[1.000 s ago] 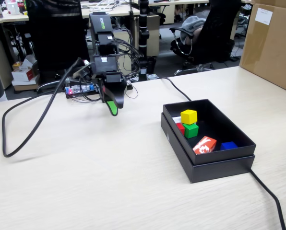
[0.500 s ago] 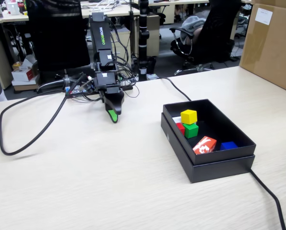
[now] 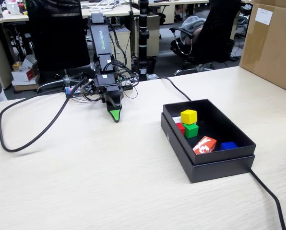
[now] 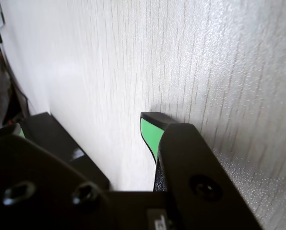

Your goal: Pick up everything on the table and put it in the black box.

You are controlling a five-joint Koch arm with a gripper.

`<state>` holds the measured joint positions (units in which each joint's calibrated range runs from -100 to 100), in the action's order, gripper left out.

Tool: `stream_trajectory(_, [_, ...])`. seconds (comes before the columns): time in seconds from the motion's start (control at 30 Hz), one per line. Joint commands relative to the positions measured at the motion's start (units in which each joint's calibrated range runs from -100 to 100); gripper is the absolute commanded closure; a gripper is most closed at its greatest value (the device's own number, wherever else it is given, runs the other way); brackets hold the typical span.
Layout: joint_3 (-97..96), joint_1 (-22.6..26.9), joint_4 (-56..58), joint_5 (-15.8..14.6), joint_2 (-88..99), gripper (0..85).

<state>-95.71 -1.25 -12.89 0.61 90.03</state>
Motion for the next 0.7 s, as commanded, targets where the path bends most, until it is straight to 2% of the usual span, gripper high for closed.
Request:
stream_trajectory(0.0, [-0.2, 0.4, -0.4, -0.4, 0.0, 37.9])
stream_trajectory(0.13, [-1.0, 1.8, -0.2, -0.4, -0.1, 37.8])
stream_trajectory(0.67, [-1.0, 1.5, 0.1, -0.1, -0.7, 36.7])
